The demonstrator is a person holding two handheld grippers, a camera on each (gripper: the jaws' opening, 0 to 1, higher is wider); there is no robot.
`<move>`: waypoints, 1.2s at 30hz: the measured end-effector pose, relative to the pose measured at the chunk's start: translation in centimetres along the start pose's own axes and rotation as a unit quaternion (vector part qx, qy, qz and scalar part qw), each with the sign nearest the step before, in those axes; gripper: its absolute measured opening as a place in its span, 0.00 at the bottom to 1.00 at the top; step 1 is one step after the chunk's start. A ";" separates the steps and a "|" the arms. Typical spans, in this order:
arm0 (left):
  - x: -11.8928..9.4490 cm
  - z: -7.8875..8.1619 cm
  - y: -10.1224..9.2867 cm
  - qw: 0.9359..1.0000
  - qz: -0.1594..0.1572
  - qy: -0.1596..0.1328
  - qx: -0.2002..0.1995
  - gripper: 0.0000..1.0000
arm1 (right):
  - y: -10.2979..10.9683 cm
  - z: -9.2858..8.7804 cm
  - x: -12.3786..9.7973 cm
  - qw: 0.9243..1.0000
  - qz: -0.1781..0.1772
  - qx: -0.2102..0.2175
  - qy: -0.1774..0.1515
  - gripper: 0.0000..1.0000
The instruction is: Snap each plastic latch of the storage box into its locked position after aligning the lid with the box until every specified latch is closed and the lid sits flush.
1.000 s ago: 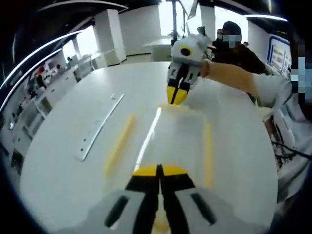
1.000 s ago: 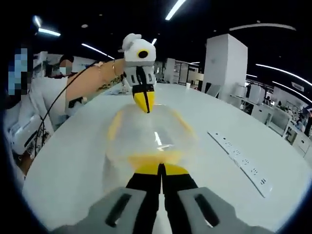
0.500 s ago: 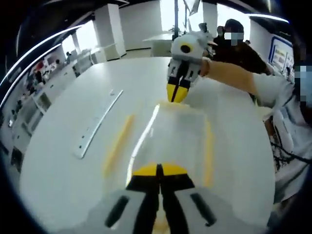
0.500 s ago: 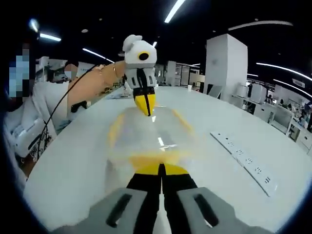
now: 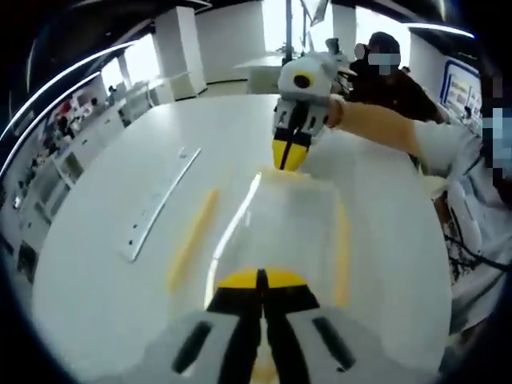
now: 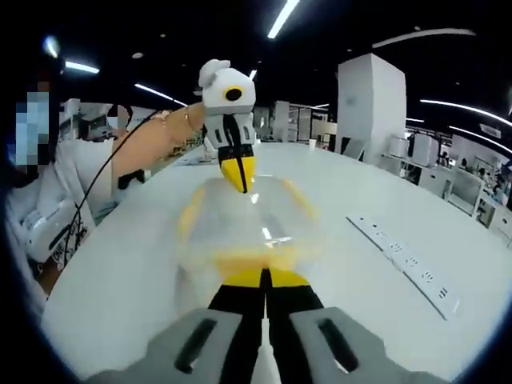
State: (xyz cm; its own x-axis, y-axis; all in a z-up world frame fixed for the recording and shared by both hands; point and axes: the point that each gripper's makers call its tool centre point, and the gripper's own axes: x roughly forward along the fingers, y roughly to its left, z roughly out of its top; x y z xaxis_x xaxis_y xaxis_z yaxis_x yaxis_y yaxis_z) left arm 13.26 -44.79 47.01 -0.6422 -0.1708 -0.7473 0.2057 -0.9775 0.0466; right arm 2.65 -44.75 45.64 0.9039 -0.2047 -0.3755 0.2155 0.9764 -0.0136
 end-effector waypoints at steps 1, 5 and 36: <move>0.0 0.0 0.0 1.000 0.000 0.001 0.001 0.00 | 0.1 0.0 0.0 1.000 -0.001 0.000 0.001 0.00; 0.0 0.0 -0.1 1.000 0.000 0.003 0.001 0.00 | 0.1 0.0 0.0 1.000 0.001 0.003 0.004 0.00; -0.4 -0.1 0.8 1.000 -0.001 -0.008 -0.011 0.00 | -1.7 0.2 -0.5 0.999 -0.038 0.023 -0.015 0.00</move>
State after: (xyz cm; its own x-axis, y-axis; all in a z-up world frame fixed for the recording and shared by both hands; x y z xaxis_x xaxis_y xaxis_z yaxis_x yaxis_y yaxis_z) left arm 13.74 -45.53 47.30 -0.6540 -0.1701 -0.7371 0.2193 -0.9752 0.0304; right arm 1.88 -46.29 46.06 0.8949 -0.2803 -0.3472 0.2998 0.9540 0.0025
